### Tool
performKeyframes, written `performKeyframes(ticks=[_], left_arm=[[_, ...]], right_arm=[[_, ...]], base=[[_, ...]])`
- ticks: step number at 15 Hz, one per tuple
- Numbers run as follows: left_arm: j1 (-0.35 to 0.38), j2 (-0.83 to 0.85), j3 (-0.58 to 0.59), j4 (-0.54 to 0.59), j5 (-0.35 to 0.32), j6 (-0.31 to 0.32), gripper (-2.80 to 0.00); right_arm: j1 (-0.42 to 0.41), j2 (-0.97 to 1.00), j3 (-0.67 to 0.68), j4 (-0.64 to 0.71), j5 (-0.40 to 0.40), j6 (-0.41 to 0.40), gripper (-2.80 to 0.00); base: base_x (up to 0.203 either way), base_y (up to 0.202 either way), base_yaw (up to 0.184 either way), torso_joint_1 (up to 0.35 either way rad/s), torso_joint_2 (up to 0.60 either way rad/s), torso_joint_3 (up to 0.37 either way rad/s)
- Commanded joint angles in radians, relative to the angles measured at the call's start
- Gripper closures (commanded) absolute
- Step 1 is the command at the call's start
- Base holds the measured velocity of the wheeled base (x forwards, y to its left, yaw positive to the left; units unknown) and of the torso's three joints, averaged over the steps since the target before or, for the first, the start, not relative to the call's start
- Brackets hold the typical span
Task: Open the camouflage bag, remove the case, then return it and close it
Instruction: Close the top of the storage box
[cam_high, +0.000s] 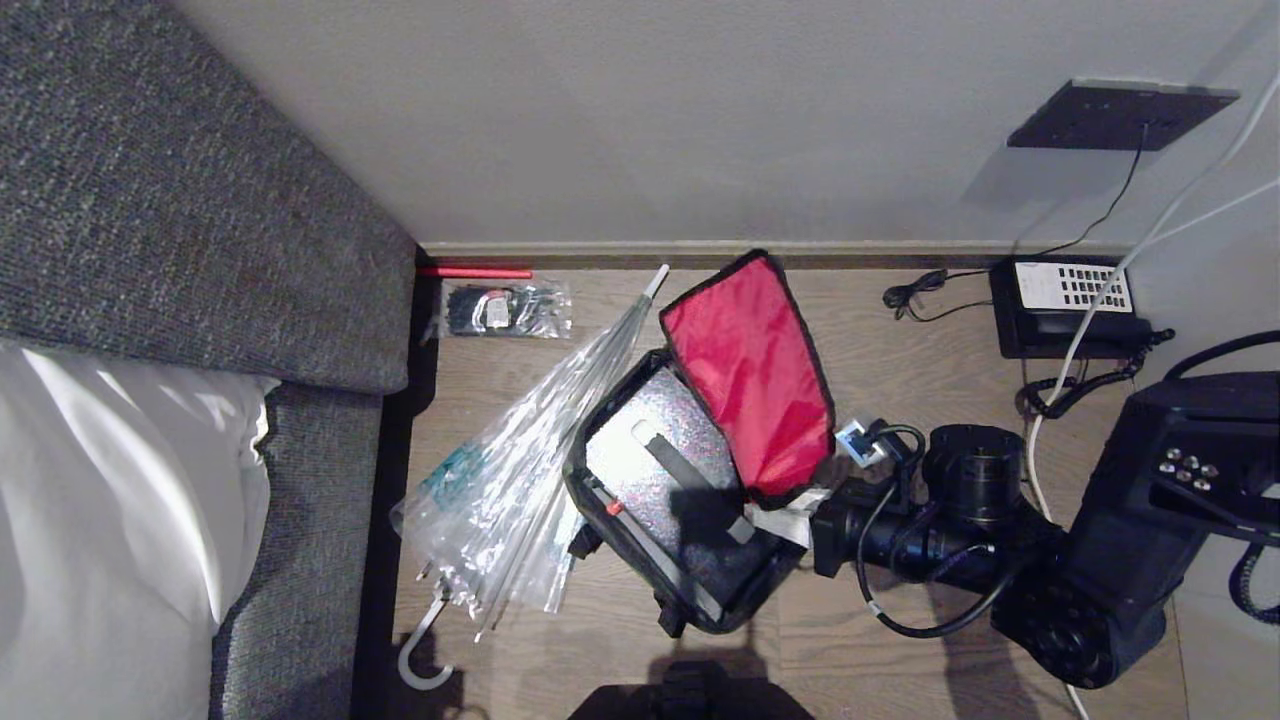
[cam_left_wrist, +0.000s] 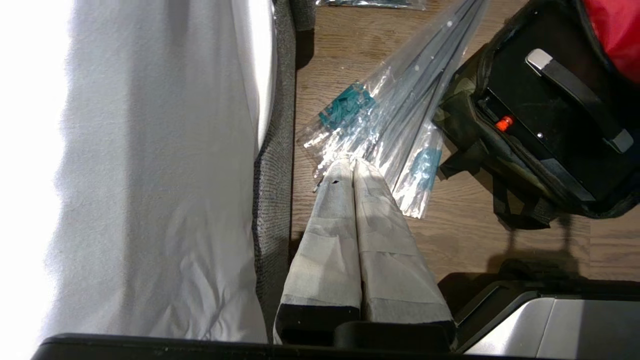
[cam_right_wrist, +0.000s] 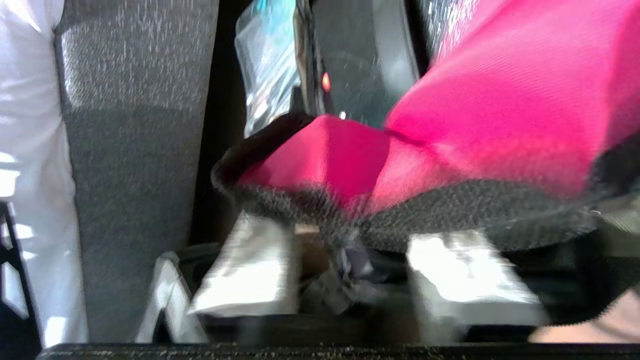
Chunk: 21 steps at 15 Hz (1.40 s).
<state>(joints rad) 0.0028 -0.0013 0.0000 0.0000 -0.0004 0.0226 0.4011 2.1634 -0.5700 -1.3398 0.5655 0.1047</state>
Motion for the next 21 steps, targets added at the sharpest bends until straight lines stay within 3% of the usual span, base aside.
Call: performKeyframes(ticks=[1,13,17,19,20,21], left_arm=[[0.000,0.000,0.000,0.000,0.000,0.000,0.00],[0.000,0.000,0.000,0.000,0.000,0.000,0.00],[0.000,0.000,0.000,0.000,0.000,0.000,0.00],[0.000,0.000,0.000,0.000,0.000,0.000,0.00],[0.000,0.000,0.000,0.000,0.000,0.000,0.00],[0.000,0.000,0.000,0.000,0.000,0.000,0.00]], right_arm=[[0.006,0.006,0.001,-0.011,0.001,-0.006,-2.80],[0.140,-0.029,0.199,-0.003,-0.001,-0.003,-2.80],[0.137,-0.123,0.240,0.014,-0.002,0.003,-2.80],[0.128,-0.178,0.196,0.024,-0.002,0.087,-2.80],[0.128,-0.191,0.160,0.025,-0.002,0.160,-2.80],[0.128,-0.200,0.106,0.026,-0.003,0.287,-2.80]], base=[[0.000,0.000,0.000,0.000,0.00,0.000],[0.000,0.000,0.000,0.000,0.00,0.000],[0.000,0.000,0.000,0.000,0.00,0.000],[0.000,0.000,0.000,0.000,0.00,0.000],[0.000,0.000,0.000,0.000,0.00,0.000],[0.000,0.000,0.000,0.000,0.00,0.000]])
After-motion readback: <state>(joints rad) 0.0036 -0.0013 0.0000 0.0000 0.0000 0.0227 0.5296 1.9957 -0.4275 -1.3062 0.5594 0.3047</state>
